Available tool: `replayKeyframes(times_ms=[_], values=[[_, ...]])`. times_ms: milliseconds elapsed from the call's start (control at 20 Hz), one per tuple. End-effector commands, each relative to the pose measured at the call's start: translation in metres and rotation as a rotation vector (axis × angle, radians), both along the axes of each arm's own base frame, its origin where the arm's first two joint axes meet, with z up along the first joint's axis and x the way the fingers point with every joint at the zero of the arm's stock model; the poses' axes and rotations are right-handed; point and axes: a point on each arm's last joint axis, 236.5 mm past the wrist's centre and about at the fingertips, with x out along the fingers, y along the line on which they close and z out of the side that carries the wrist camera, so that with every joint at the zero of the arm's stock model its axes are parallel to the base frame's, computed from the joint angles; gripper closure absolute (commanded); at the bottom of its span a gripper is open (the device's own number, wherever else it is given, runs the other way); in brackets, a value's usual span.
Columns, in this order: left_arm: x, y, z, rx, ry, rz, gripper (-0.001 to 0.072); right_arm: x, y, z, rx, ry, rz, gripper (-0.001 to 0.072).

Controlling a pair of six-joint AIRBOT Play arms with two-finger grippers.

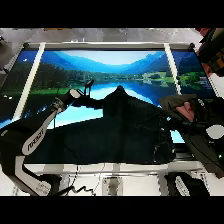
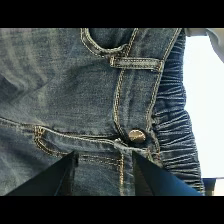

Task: Fold the clothes and pants, and hang the long-sleeved shirts on hangers.

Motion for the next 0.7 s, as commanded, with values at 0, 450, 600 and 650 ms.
replayKeyframes(times_ms=[0,450,600,650], values=[[0.042,0.011,0.057,-0.020,-0.151,0.034,0.0684,0.002,0.001,0.001,0.008,-0.008,-0.003,0.0322],[0.069,0.086,0.230,0.399,-0.734,-0.101,0.0683,0.004,-0.001,0.002,-0.001,-0.017,-0.007,0.0322],[0.076,0.121,0.271,0.754,-0.995,-0.265,0.0683,0.004,-0.001,0.002,-0.002,-0.016,-0.007,0.0322],[0.079,0.130,0.286,0.845,-1.065,-0.295,0.0683,0.004,-0.001,0.002,-0.002,-0.016,-0.007,0.0322]])
